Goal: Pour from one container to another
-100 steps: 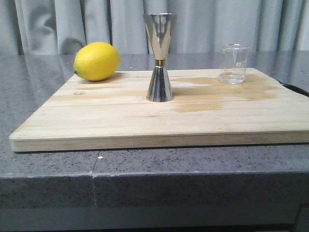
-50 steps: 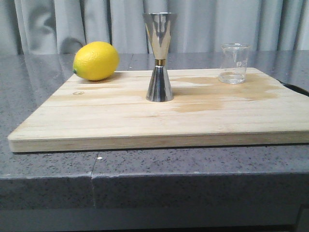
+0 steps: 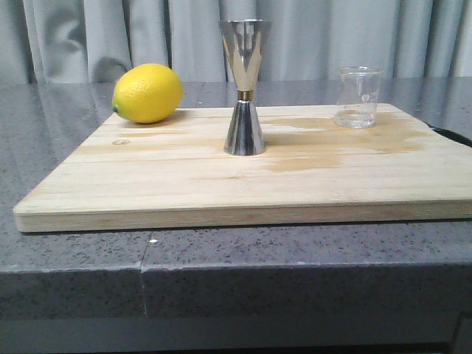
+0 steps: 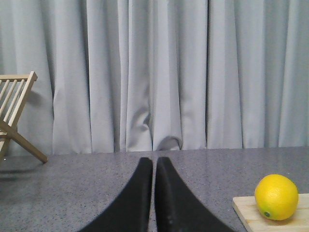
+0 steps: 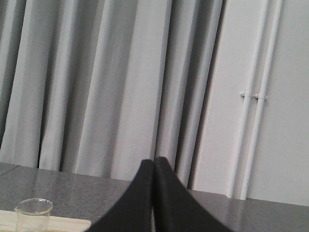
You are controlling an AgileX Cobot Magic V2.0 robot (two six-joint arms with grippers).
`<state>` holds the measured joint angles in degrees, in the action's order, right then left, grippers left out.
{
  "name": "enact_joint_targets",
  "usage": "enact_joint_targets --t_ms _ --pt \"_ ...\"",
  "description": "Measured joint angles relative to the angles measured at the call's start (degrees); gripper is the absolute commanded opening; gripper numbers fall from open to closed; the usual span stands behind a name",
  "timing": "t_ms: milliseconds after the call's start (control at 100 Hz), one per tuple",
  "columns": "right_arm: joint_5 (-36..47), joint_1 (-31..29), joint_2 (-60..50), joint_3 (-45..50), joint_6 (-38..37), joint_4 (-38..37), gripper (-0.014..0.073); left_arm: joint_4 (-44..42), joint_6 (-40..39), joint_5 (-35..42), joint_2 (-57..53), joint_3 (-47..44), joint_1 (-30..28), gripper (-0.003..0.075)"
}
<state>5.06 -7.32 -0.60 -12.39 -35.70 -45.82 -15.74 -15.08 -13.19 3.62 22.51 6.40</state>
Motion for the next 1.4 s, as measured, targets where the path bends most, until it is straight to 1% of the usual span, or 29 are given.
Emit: enact_joint_targets --t_ms 210,310,420,560,610,740,1040,1400 --pt "0.0 0.0 0.0 0.0 0.0 0.0 -0.0075 0.0 0.0 0.0 0.0 0.0 0.0 -0.0019" --pt "0.1 0.0 0.0 0.0 0.0 0.0 -0.0075 0.9 0.0 2.1 -0.4 -1.5 0.0 -0.0019" --pt "0.1 0.0 0.0 0.0 -0.1 0.0 -0.0075 3.9 0.7 2.7 -2.8 -5.5 -0.3 -0.0019" --pt "0.1 0.0 0.0 0.0 -0.1 0.0 -0.0075 12.2 8.1 2.9 -3.9 -13.2 -2.1 -0.0019" --pt "0.1 0.0 0.0 0.0 -0.1 0.0 -0.0075 13.7 9.8 2.9 -3.9 -16.1 -2.9 -0.0019" --pt "0.1 0.0 0.0 0.0 -0.1 0.0 -0.0075 15.7 11.0 3.0 -3.9 -22.8 -4.4 -0.0019" --pt "0.1 0.0 0.0 0.0 -0.1 0.0 -0.0075 14.1 11.4 5.2 -3.9 -22.8 -4.7 -0.0019" --pt "0.1 0.0 0.0 0.0 -0.1 0.0 -0.0075 13.9 11.5 5.3 -3.9 -22.8 -4.7 -0.0019"
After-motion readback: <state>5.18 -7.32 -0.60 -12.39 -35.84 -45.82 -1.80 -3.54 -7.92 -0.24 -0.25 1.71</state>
